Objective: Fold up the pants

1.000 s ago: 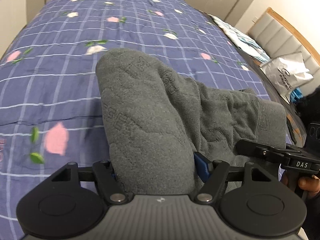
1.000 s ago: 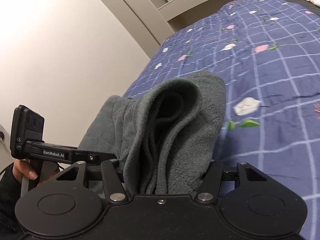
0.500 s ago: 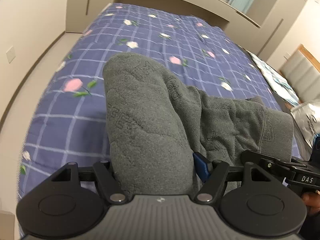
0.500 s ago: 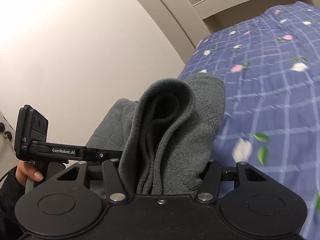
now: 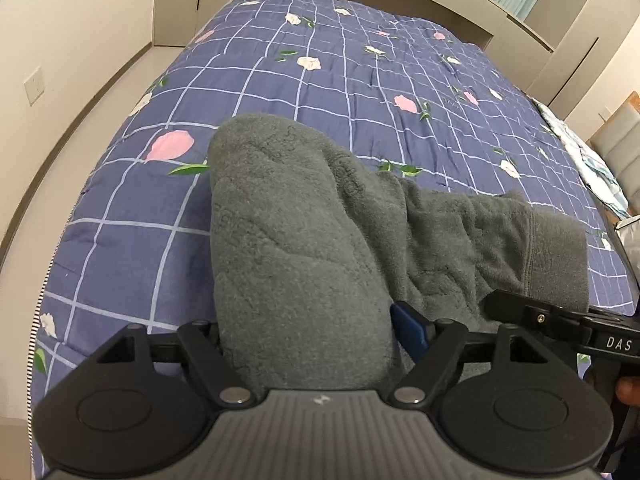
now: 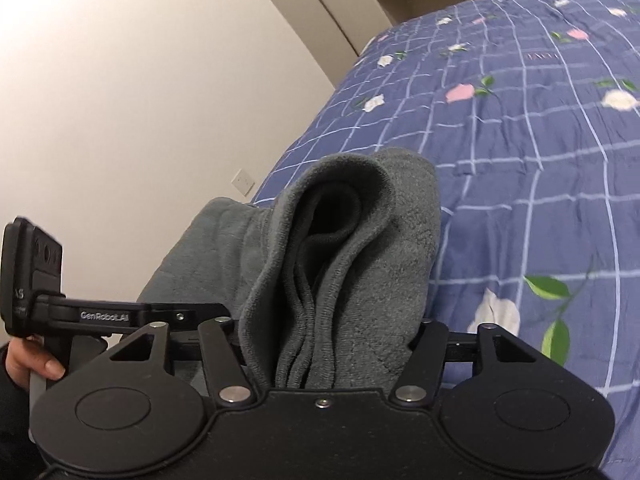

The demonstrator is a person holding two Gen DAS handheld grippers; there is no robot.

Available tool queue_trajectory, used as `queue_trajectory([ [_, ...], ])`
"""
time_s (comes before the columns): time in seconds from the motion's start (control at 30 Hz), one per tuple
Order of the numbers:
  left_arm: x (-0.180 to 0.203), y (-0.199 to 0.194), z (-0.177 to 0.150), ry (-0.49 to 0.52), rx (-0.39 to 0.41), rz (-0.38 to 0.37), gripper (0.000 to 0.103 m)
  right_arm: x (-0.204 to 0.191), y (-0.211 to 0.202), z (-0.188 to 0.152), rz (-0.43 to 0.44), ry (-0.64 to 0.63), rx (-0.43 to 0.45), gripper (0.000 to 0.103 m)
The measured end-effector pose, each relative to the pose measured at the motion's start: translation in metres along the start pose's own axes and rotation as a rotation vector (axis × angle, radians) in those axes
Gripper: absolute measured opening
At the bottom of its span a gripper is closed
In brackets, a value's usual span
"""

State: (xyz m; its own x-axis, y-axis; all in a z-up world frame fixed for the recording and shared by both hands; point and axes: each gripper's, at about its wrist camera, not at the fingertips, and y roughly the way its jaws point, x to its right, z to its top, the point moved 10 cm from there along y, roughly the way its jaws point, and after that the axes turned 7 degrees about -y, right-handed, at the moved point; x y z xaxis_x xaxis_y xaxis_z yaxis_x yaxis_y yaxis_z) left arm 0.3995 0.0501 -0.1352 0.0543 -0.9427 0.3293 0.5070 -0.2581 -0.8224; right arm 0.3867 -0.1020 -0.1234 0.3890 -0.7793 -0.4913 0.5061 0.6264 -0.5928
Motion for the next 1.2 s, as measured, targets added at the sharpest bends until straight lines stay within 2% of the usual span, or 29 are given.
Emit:
queue_trajectory([
  [0.07,0.001,0.001,-0.001,0.006,0.002,0.012,0.086,0.004,0.001,-0.002,-0.015,0.006,-0.005,0.072],
  [0.2,0.002,0.0,-0.002,0.013,0.014,0.052,0.098,0.005,-0.001,-0.007,-0.037,0.003,-0.01,0.08],
  [0.27,0.0,-0.001,-0.002,0.016,0.019,0.066,0.1,0.004,-0.003,-0.007,-0.062,-0.008,-0.009,0.09],
  [0.43,0.002,-0.014,-0.004,0.034,0.043,0.101,0.102,0.001,-0.016,-0.007,-0.109,-0.04,0.016,0.099],
  [0.6,0.008,-0.039,-0.008,0.067,0.098,0.131,0.102,-0.008,-0.041,-0.005,-0.164,-0.074,0.078,0.102],
  [0.8,0.02,-0.087,-0.021,0.077,0.217,0.142,0.102,-0.037,-0.083,-0.004,-0.226,-0.165,0.189,0.103],
  [1.0,0.031,-0.137,-0.046,0.099,0.344,0.159,0.102,-0.075,-0.133,-0.022,-0.285,-0.247,0.296,0.103],
  [1.2,0.032,-0.183,-0.082,0.101,0.454,0.177,0.102,-0.102,-0.175,-0.054,-0.331,-0.269,0.375,0.103],
])
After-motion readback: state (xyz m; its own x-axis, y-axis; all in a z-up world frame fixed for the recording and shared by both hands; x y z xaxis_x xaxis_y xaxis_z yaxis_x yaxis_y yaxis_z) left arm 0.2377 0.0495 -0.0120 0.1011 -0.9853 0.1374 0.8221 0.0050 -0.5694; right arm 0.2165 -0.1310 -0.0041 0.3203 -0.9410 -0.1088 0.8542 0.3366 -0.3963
